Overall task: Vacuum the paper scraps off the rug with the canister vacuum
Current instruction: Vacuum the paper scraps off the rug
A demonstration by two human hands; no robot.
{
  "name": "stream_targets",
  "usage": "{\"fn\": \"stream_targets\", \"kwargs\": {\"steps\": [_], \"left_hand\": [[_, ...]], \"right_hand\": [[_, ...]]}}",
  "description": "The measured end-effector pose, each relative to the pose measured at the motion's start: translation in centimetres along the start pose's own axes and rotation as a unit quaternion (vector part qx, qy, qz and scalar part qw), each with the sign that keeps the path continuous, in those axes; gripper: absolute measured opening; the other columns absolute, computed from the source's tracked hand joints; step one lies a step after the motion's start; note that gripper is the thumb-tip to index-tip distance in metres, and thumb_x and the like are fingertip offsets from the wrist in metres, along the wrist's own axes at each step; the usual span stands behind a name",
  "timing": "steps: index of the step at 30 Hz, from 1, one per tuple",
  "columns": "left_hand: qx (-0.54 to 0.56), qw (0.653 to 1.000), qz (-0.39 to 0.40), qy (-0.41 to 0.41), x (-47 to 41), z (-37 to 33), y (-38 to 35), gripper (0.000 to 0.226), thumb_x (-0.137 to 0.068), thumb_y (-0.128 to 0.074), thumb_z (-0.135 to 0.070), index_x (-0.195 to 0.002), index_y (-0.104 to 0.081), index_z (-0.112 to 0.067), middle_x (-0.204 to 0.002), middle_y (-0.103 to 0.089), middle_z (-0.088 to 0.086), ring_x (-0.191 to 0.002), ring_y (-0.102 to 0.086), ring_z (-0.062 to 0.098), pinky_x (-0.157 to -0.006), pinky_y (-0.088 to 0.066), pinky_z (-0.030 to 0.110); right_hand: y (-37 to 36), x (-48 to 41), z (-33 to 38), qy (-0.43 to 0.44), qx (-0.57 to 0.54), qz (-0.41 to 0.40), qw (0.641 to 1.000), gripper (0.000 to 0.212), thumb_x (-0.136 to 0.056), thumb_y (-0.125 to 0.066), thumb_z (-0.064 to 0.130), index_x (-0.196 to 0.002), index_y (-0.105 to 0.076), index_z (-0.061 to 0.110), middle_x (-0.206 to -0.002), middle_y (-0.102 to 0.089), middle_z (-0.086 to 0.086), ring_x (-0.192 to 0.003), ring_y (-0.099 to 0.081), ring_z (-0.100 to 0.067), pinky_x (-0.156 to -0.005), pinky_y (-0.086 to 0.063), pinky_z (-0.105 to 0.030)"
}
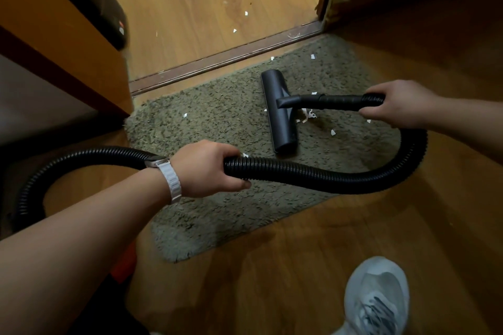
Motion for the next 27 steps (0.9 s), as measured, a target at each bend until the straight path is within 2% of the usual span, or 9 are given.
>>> {"fn": "stream_targets", "kwargs": {"steps": [3, 10, 14, 18, 21, 24, 27], "left_hand": [[0.002, 1.0, -0.001, 0.0, -0.5, -0.2, 0.0, 0.035, -0.073, -0.069, -0.064, -0.082, -0.055, -0.033, -0.067, -0.059, -0.01, -0.059, -0.054, 0.003, -0.05, -0.038, 0.024], [0.004, 1.0, -0.001, -0.01, -1.3, -2.1, 0.2, 0.036, -0.074, -0.068, -0.065, -0.085, -0.058, -0.032, -0.069, -0.061, -0.009, -0.062, -0.058, 0.006, -0.055, -0.05, 0.029], [0.007, 1.0, -0.014, -0.009, -1.3, -2.1, 0.7, 0.035, -0.073, -0.069, -0.065, -0.08, -0.054, -0.034, -0.067, -0.06, -0.01, -0.06, -0.057, 0.006, -0.053, -0.046, 0.026], [0.019, 0.999, -0.035, 0.012, -1.4, -0.8, 1.7, 0.038, -0.073, -0.07, -0.065, -0.091, -0.062, -0.032, -0.07, -0.063, -0.01, -0.061, -0.058, 0.003, -0.053, -0.047, 0.023], [0.049, 0.997, -0.055, 0.036, -1.5, 0.1, 2.4, 0.04, -0.071, -0.071, -0.064, -0.094, -0.064, -0.032, -0.072, -0.065, -0.011, -0.061, -0.059, 0.002, -0.054, -0.049, 0.023], [0.072, 0.993, -0.069, 0.057, -2.0, 0.8, 3.3, 0.038, -0.071, -0.073, -0.062, -0.09, -0.064, -0.031, -0.071, -0.065, -0.01, -0.059, -0.059, 0.003, -0.052, -0.049, 0.023], [0.073, 0.991, -0.081, 0.071, -2.7, 1.2, 4.1, 0.036, -0.07, -0.073, -0.062, -0.085, -0.062, -0.031, -0.067, -0.063, -0.009, -0.056, -0.057, 0.003, -0.05, -0.046, 0.023]], "right_hand": [[0.3, 0.3, -1.2, -0.011, -0.011, 0.002, 1.0, 0.014, -0.09, -0.067, 0.039, -0.101, -0.067, 0.03, -0.077, -0.067, -0.007, -0.067, -0.065, -0.03, -0.059, -0.049, -0.038], [1.0, 1.5, -3.6, -0.03, -0.011, 0.009, 0.999, 0.025, -0.092, -0.065, 0.04, -0.113, -0.063, 0.027, -0.08, -0.067, -0.009, -0.067, -0.066, -0.029, -0.06, -0.05, -0.038], [1.2, 1.1, -3.4, -0.032, -0.039, -0.002, 0.999, 0.026, -0.093, -0.064, 0.037, -0.114, -0.065, 0.022, -0.081, -0.068, -0.011, -0.069, -0.067, -0.03, -0.06, -0.049, -0.036], [1.4, -0.9, -3.0, -0.032, -0.057, -0.02, 0.998, 0.024, -0.094, -0.063, 0.039, -0.113, -0.065, 0.023, -0.082, -0.066, -0.011, -0.071, -0.066, -0.032, -0.062, -0.048, -0.038], [1.7, -2.7, -2.1, -0.036, -0.074, -0.031, 0.996, 0.027, -0.093, -0.064, 0.039, -0.116, -0.064, 0.023, -0.084, -0.066, -0.013, -0.074, -0.066, -0.034, -0.068, -0.052, -0.043], [1.7, -3.9, -1.6, -0.035, -0.082, -0.033, 0.995, 0.028, -0.094, -0.064, 0.038, -0.117, -0.064, 0.022, -0.087, -0.066, -0.014, -0.076, -0.066, -0.035, -0.073, -0.054, -0.046], [2.0, -5.0, -1.9, -0.038, -0.091, -0.037, 0.994, 0.029, -0.094, -0.063, 0.036, -0.118, -0.063, 0.019, -0.088, -0.066, -0.014, -0.074, -0.066, -0.031, -0.068, -0.052, -0.041]]}}
Point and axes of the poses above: each hand's wrist, its own x-axis away from the middle knuckle, its own y-axis out of the back of the hand, z = x × y, the point moved 10 cm from there along -x, towards the middle knuckle
